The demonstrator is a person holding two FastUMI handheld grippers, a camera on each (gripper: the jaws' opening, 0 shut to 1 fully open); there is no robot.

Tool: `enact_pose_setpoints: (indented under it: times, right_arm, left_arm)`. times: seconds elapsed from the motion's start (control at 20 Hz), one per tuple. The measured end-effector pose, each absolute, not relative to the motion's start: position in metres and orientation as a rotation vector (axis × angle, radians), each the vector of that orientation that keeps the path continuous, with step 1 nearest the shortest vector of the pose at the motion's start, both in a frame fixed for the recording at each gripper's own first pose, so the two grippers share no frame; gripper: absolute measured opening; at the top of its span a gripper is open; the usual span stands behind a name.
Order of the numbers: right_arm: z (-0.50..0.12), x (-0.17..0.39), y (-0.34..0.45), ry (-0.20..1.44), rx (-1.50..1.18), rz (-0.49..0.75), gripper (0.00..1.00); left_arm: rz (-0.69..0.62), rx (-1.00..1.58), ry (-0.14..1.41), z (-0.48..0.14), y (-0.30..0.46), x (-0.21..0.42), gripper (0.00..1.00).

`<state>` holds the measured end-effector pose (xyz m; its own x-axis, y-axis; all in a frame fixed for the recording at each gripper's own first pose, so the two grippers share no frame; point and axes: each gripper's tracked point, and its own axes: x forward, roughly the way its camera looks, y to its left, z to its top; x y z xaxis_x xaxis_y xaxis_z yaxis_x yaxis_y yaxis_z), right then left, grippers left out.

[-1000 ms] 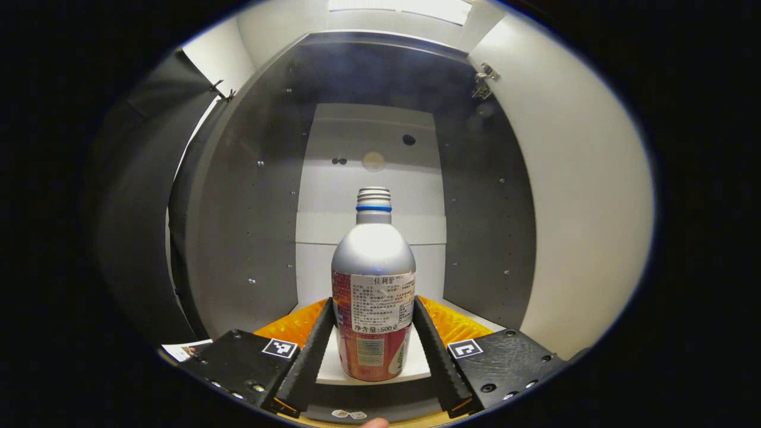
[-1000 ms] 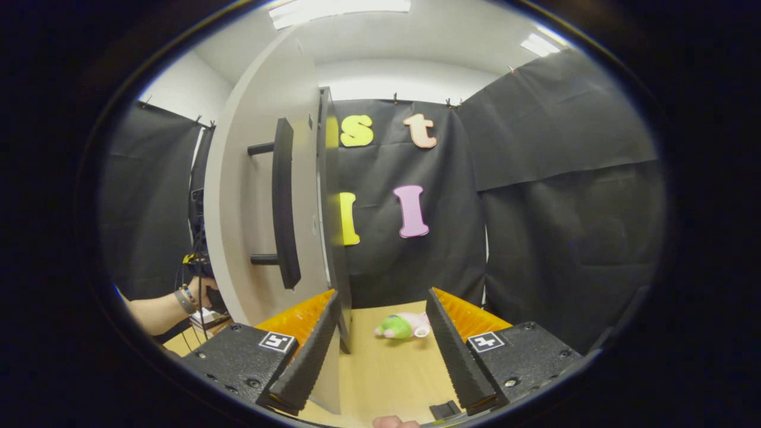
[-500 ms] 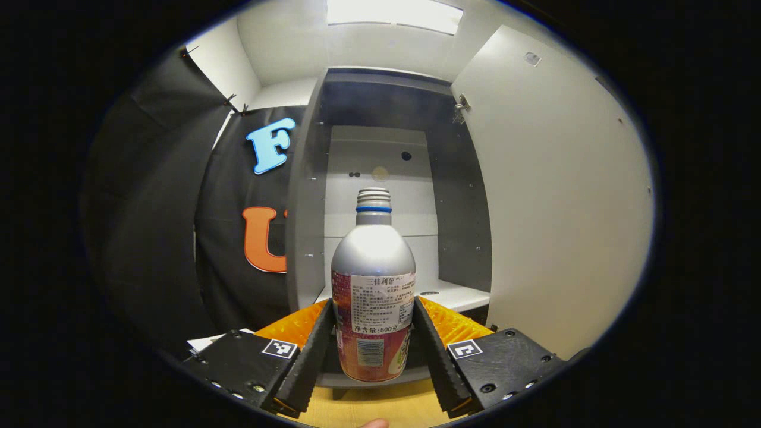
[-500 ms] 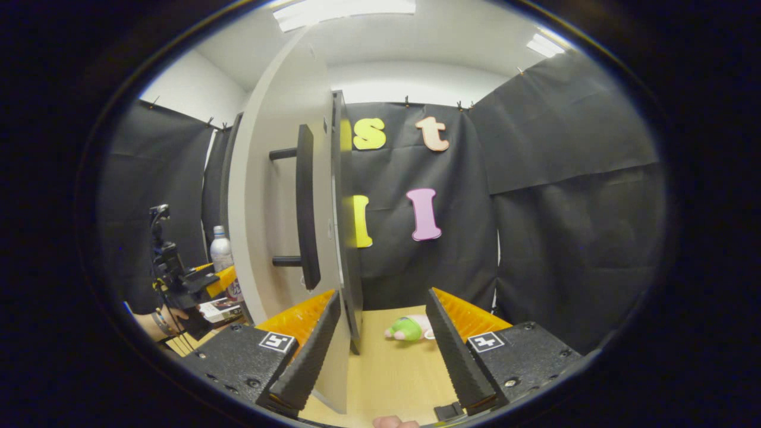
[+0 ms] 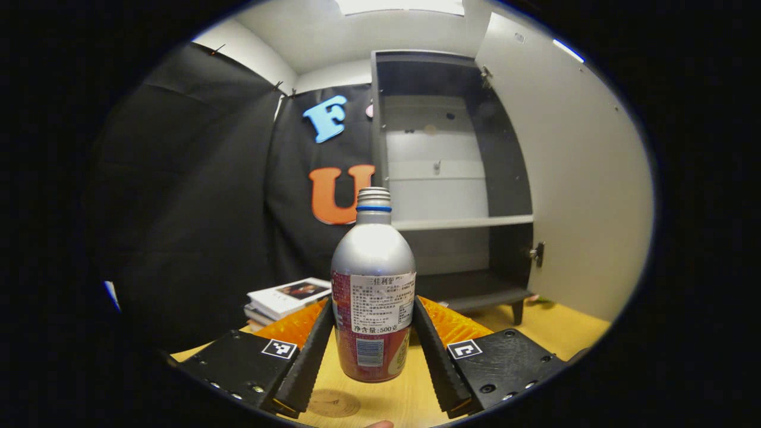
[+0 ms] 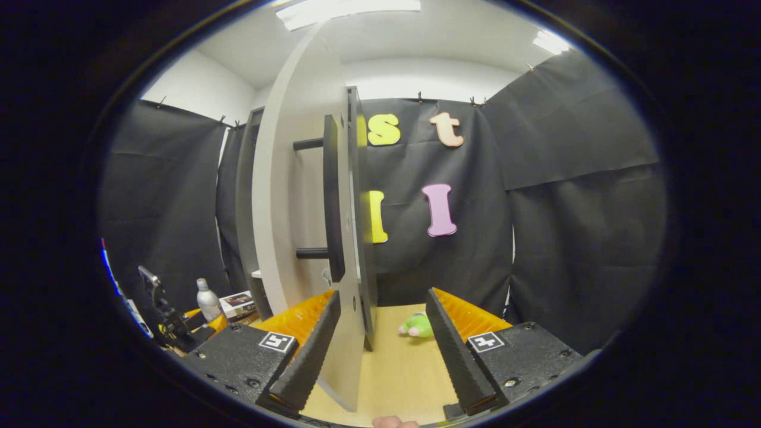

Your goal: Open the cabinet door with the right hand, grasp the bottle in the cabinet with the left hand and place it on the coaster, then close the cabinet door with the right hand.

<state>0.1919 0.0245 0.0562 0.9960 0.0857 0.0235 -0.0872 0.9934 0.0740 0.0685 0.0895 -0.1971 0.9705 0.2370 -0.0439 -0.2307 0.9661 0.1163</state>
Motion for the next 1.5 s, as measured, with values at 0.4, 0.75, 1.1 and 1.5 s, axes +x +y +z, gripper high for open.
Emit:
enact_pose_setpoints:
  times: [0.4, 0.75, 1.1, 1.5]
  right_arm:
    - [0.053, 0.190, 0.026, -0.003, 0.086, 0.090, 0.91]
    - [0.058, 0.195, 0.024, -0.005, 0.110, 0.078, 0.91]
    - [0.061, 0.195, 0.024, -0.003, 0.076, 0.050, 0.91]
    - [0.062, 0.196, 0.023, -0.006, 0.062, 0.036, 0.91]
  left_arm:
    - [0.437, 0.086, 0.151, -0.266, 0.146, 0.058, 0.77]
    - [0.433, 0.106, 0.195, -0.301, 0.152, 0.067, 0.77]
    - [0.443, 0.095, 0.212, -0.316, 0.163, 0.064, 0.77]
    - [0.433, 0.114, 0.203, -0.318, 0.157, 0.053, 0.78]
